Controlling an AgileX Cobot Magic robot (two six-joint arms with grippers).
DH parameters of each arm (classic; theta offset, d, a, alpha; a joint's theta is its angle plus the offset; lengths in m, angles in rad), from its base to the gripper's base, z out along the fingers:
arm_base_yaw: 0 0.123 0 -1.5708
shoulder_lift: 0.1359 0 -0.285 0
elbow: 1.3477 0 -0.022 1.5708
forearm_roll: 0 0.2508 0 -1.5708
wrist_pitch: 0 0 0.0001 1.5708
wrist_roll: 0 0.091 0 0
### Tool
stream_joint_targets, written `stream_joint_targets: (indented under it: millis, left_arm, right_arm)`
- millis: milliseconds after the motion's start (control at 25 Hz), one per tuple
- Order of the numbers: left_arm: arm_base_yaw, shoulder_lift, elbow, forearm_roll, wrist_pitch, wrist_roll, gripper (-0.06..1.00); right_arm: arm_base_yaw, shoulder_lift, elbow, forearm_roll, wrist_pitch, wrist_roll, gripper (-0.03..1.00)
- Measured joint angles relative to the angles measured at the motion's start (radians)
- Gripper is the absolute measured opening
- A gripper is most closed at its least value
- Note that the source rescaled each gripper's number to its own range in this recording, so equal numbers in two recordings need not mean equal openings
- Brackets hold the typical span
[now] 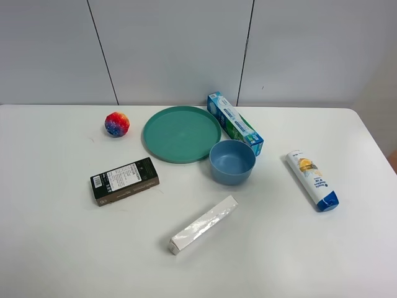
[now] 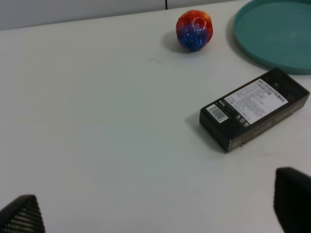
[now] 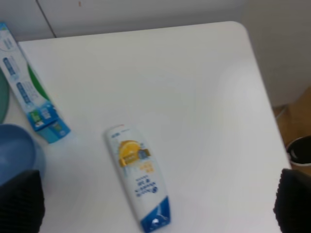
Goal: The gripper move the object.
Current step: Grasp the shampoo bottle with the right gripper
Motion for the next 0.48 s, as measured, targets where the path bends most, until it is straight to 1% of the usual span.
stream_joint_targets:
  millis: [120,200,480]
  left_arm:
    - [0.0,0.0,0.0,0.0,0.0,0.0,1.0]
    - [0.0,0.0,0.0,0.0,0.0,0.0,1.0]
    - [0.0,0.0,0.0,0.0,0.0,0.0,1.0]
  right_arm:
    - [0.0,0.073,-0.03,0.058,-0.012,0.0,0.85]
    - [0.0,0.114,-0.043,0.073,-0.012,-0.003,0.85]
    - [0.0,0.219,-0.046,0.068,0.028,-0.017,0.85]
